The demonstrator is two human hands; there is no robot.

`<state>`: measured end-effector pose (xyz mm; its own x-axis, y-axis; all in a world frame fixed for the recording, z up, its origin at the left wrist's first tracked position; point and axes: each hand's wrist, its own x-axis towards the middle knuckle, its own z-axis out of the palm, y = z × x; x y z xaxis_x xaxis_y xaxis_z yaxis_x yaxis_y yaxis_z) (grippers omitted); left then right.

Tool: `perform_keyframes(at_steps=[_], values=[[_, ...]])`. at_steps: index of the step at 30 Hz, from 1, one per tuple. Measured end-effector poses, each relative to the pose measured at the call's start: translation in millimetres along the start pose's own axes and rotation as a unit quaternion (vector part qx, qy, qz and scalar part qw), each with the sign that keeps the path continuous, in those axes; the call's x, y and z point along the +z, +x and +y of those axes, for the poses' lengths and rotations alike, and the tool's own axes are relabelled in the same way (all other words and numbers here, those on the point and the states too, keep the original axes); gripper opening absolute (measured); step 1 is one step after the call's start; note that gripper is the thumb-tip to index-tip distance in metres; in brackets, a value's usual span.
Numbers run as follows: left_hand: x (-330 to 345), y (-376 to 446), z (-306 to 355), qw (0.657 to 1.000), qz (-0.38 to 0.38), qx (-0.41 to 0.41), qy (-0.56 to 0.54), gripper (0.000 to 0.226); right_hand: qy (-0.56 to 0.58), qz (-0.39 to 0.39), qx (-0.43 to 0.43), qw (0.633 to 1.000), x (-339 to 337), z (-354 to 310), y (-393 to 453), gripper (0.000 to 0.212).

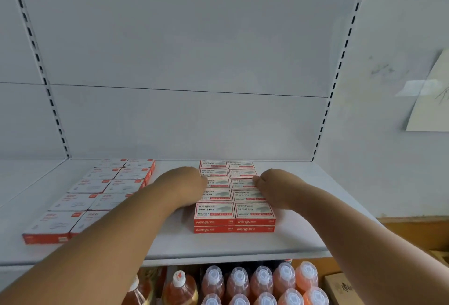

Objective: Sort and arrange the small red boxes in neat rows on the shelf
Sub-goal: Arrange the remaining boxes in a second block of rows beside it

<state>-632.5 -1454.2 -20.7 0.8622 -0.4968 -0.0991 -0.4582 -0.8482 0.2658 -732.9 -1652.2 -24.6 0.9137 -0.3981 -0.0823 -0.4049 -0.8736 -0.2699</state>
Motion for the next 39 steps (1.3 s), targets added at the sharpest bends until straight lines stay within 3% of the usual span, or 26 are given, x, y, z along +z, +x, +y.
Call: perform_keyframes(at_steps=[5, 8, 11, 15, 26, 30, 35, 39], values=[[-12.1, 0.2, 1.9, 1.000, 0.007, -0.022, 0.005, 0.049, 0.060, -0.034, 0.021, 0.997, -12.6, 2.6, 10.6, 0.053], [-17.8, 8.2, 1.0, 0.998, 0.039, -0.041, 0.013, 0.054, 0.071, -0.015, 0.017, 0.997, -16.5, 2.2, 22.4, 0.053], [-15.8, 16.3, 4.1, 0.999, 0.020, -0.036, 0.006, 0.051, 0.048, -0.019, 0.021, 0.998, -13.7, -0.9, 30.9, 0.059], [-11.7, 20.5, 9.3, 1.000, -0.001, -0.018, 0.007, 0.040, -0.024, -0.006, 0.009, 1.000, -6.3, -2.3, 34.8, 0.050], [-18.5, 29.7, 6.9, 0.999, 0.011, -0.034, 0.017, 0.037, 0.053, -0.029, 0.048, 0.997, -17.5, -3.6, 40.5, 0.061], [-19.9, 35.1, 11.4, 0.999, 0.015, -0.032, 0.022, 0.050, 0.020, 0.005, 0.030, 0.999, -19.5, -7.0, 53.4, 0.054], [-15.1, 39.2, 12.8, 0.999, 0.001, -0.015, 0.040, 0.042, 0.008, -0.014, 0.005, 1.000, -13.8, -11.4, 57.8, 0.034], [-16.2, 39.1, 15.3, 0.999, -0.005, -0.017, 0.047, 0.041, 0.000, -0.029, 0.011, 1.000, -15.7, -11.1, 60.2, 0.036]])
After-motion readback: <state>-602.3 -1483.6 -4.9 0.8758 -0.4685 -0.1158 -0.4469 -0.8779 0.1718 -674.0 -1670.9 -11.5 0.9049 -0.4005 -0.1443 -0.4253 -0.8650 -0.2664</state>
